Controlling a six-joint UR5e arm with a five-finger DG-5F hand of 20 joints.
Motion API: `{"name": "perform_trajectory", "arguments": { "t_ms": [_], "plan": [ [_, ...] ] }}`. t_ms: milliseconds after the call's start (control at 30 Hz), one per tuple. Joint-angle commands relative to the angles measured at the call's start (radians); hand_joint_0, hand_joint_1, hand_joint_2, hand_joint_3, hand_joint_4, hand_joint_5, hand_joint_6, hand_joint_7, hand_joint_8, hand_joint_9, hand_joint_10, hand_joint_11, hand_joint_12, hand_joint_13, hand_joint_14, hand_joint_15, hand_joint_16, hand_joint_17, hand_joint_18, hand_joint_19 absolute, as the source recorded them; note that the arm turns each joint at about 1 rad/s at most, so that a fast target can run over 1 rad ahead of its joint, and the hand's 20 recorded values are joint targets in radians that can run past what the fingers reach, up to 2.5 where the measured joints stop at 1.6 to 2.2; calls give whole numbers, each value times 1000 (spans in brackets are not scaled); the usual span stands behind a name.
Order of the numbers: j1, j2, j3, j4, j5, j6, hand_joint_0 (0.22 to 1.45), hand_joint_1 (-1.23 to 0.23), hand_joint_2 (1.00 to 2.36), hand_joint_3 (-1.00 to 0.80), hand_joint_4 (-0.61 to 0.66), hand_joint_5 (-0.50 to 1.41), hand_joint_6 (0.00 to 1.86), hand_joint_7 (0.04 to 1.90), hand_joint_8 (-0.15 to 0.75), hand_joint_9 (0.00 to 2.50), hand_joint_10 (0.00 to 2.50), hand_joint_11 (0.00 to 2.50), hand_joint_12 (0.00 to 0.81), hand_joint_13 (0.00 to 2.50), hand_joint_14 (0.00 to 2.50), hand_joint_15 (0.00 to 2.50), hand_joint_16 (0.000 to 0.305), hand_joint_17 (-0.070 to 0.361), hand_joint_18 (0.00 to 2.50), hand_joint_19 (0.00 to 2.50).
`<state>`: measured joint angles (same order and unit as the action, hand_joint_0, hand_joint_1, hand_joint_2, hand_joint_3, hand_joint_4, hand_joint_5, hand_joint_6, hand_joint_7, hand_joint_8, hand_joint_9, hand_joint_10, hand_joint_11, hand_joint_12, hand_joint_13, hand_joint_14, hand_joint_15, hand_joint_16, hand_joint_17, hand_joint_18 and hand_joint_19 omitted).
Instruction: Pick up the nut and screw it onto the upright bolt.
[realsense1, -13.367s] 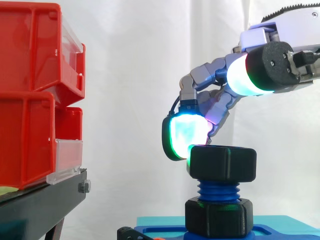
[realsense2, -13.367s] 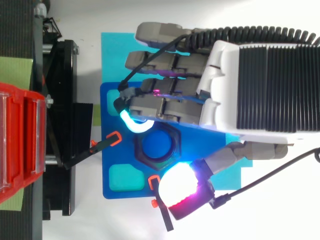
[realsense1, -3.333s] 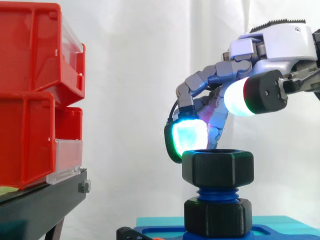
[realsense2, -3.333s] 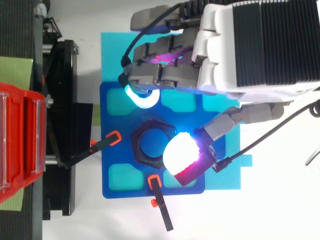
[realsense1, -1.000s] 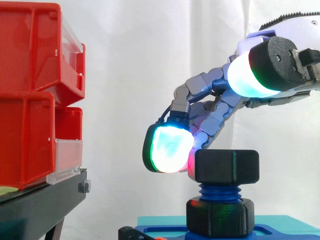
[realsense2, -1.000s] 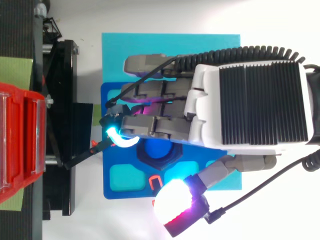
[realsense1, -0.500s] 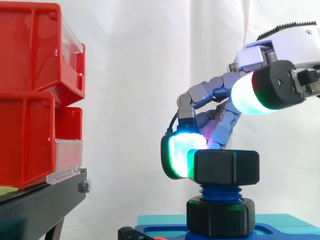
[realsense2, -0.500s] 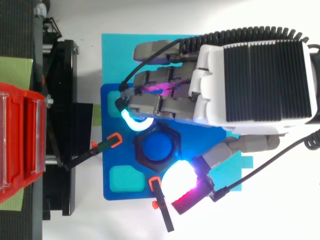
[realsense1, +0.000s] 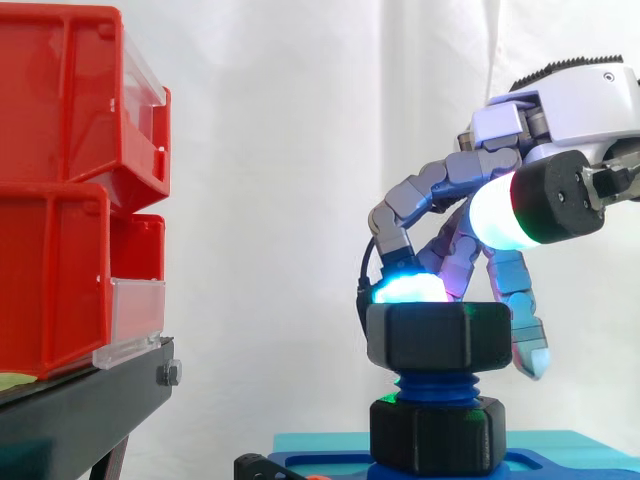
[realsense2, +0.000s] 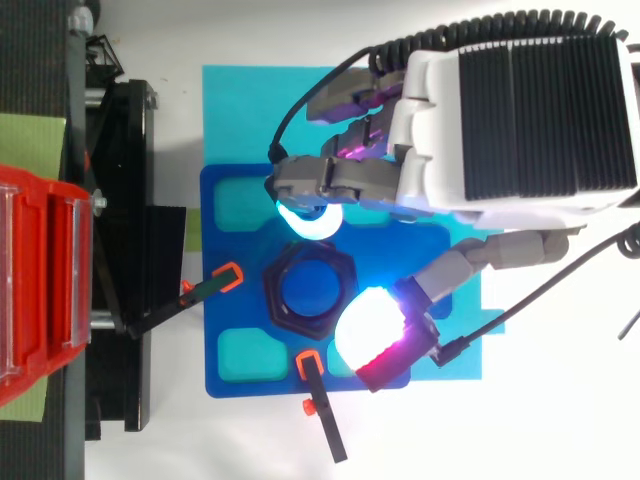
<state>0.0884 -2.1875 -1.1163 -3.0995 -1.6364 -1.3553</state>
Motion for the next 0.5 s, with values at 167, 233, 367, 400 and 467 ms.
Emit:
{"name": "perform_trajectory", "arguments": {
  "t_ms": [167, 233, 367, 400, 467],
  "plan": [
    [-7, 0, 52, -11, -6, -12, 522, -156, 1000, -500, 132, 36, 503, 1275, 239, 1433, 2, 61, 178, 882, 0, 0, 14, 32, 532, 23],
    [-10, 0, 65, -22, -11, -15, 510, -150, 1000, -500, 129, 11, 506, 1198, 247, 1397, 1, 60, 199, 851, 0, 0, 19, 43, 514, 40],
    [-15, 0, 98, -33, -16, -24, 492, -149, 1000, -500, 178, -8, 506, 1137, 242, 1365, 0, 58, 211, 833, 0, 0, 23, 52, 507, 53],
    [-19, 0, 116, -28, -13, -30, 488, -148, 1000, -500, 200, -20, 505, 1096, 248, 1344, 0, 54, 216, 821, 0, 0, 25, 56, 499, 54],
    [-21, 0, 124, -22, -8, -41, 487, -147, 1000, -500, 218, -29, 505, 1065, 249, 1328, 0, 49, 219, 808, 0, 0, 25, 57, 491, 56]
  ]
}}
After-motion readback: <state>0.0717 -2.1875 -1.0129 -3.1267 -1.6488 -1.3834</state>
